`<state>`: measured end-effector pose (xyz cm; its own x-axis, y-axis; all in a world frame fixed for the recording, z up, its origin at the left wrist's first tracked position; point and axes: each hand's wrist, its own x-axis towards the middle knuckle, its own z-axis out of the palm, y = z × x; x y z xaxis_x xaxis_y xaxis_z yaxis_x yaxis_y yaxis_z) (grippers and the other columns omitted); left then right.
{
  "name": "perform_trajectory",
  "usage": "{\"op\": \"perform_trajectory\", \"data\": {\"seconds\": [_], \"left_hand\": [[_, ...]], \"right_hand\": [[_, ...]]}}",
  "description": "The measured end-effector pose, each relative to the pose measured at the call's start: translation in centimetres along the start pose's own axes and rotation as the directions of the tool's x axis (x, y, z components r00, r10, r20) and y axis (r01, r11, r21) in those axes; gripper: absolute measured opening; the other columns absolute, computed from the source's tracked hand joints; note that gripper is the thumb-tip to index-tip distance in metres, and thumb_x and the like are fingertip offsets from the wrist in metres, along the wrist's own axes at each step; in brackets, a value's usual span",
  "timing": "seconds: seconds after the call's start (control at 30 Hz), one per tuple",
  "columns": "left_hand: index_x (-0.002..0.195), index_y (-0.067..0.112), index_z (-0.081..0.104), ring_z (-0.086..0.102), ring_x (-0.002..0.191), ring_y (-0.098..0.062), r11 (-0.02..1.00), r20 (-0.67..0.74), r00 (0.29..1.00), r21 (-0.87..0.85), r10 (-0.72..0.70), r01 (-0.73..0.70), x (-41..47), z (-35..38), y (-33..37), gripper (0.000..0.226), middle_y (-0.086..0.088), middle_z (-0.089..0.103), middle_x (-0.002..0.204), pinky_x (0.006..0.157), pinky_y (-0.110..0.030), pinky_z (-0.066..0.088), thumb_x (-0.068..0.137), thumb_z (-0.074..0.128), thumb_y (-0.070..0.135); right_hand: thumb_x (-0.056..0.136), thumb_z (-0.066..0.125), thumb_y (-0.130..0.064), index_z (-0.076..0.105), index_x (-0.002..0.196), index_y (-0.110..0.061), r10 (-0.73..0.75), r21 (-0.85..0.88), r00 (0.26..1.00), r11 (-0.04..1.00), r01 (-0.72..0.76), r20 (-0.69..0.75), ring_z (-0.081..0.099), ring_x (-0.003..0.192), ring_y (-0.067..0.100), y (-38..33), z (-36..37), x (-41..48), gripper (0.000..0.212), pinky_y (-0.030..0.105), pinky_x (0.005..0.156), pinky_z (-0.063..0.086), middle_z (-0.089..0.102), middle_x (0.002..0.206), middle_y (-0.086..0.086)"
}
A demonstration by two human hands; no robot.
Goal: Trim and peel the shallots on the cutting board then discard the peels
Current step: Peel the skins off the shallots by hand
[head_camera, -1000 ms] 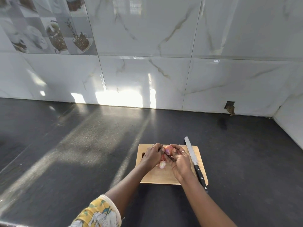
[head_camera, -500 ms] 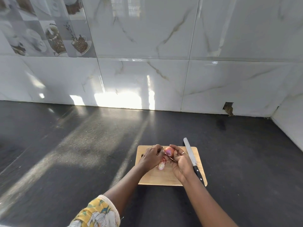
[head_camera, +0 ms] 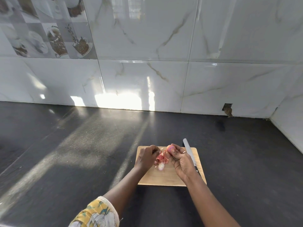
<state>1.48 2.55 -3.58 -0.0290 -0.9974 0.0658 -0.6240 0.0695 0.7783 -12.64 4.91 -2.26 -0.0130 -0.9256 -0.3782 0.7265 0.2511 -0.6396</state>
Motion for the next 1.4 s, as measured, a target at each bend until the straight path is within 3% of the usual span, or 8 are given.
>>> {"op": "perform_trajectory", "data": {"seconds": [0.17,0.23,0.43,0.57,0.73,0.9,1.13,1.4], "left_hand": [[0.086,0.012,0.072,0.055,0.075,-0.007,0.987,0.105,0.986,0.088,0.128,-0.137,-0.1,-0.1,0.4,0.025,-0.001,0.073,0.084,0.071,-0.025,0.044,0.081,0.051,-0.001],[0.100,0.017,0.073,0.057,0.087,0.000,0.992,0.098,0.988,0.043,0.118,-0.123,-0.2,-0.1,0.7,0.029,0.005,0.071,0.100,0.080,-0.019,0.047,0.083,0.055,0.001],[0.088,0.014,0.076,0.063,0.071,-0.005,0.995,-0.034,0.999,-0.096,0.018,-0.022,0.0,0.0,1.2,0.013,-0.002,0.075,0.084,0.069,-0.016,0.048,0.076,0.073,0.018],[0.097,0.019,0.074,0.062,0.076,0.013,0.979,0.018,0.999,-0.204,0.027,-0.022,0.0,0.2,1.2,0.016,0.012,0.072,0.092,0.074,-0.006,0.047,0.082,0.068,0.021],[0.096,0.030,0.071,0.066,0.090,0.002,0.953,0.115,0.992,-0.304,0.047,-0.010,0.0,0.4,1.1,0.018,0.007,0.072,0.099,0.086,-0.025,0.054,0.081,0.068,0.021],[0.101,0.013,0.071,0.067,0.094,-0.005,0.899,0.144,0.990,-0.432,-0.004,0.067,0.2,0.3,0.8,0.022,-0.004,0.071,0.104,0.088,-0.027,0.054,0.079,0.071,0.012],[0.094,0.012,0.074,0.061,0.069,0.016,0.950,-0.019,1.000,-0.311,-0.015,0.008,0.2,0.5,1.2,0.018,-0.001,0.073,0.091,0.068,-0.005,0.048,0.077,0.069,0.007],[0.095,0.016,0.074,0.065,0.079,0.007,0.939,0.034,0.999,-0.343,0.011,0.002,0.3,0.2,1.0,0.020,0.000,0.073,0.095,0.073,-0.012,0.053,0.075,0.075,0.019]], "right_hand": [[0.089,0.055,0.003,0.062,0.101,-0.004,-0.012,-0.149,1.000,0.989,0.010,-0.011,0.066,0.083,0.029,0.1,-0.3,-0.3,0.016,0.030,0.062,0.060,0.067,0.093,0.016],[0.090,0.055,0.001,0.063,0.101,-0.006,-0.021,-0.183,1.000,0.983,0.018,-0.016,0.067,0.081,0.026,0.1,-0.5,-0.3,0.015,0.029,0.062,0.060,0.068,0.092,0.015],[0.091,0.052,0.005,0.060,0.099,-0.004,-0.061,-0.127,0.998,0.990,0.059,-0.012,0.064,0.092,0.028,0.3,-0.7,-0.2,0.015,0.028,0.065,0.060,0.065,0.097,0.016],[0.091,0.053,0.004,0.056,0.098,-0.004,-0.098,-0.165,0.995,0.982,0.096,-0.003,0.062,0.093,0.026,0.4,-0.9,0.1,0.012,0.031,0.070,0.059,0.061,0.101,0.016],[0.091,0.053,0.004,0.058,0.100,-0.004,-0.098,-0.174,0.995,0.980,0.099,0.012,0.065,0.088,0.023,0.5,-1.0,0.4,0.013,0.030,0.071,0.059,0.066,0.096,0.014],[0.089,0.056,0.005,0.058,0.102,-0.001,-0.118,-0.202,0.993,0.972,0.118,0.012,0.066,0.089,0.024,0.5,-0.8,0.5,0.014,0.029,0.070,0.060,0.067,0.097,0.015],[0.088,0.057,0.004,0.059,0.099,-0.004,-0.123,-0.228,0.992,0.966,0.120,0.001,0.066,0.091,0.025,0.6,-0.6,0.7,0.014,0.031,0.072,0.060,0.066,0.099,0.015],[0.088,0.057,0.003,0.060,0.104,-0.002,-0.124,-0.219,0.992,0.967,0.127,0.029,0.069,0.086,0.022,0.5,-0.8,1.0,0.017,0.029,0.068,0.060,0.069,0.094,0.014]]}}
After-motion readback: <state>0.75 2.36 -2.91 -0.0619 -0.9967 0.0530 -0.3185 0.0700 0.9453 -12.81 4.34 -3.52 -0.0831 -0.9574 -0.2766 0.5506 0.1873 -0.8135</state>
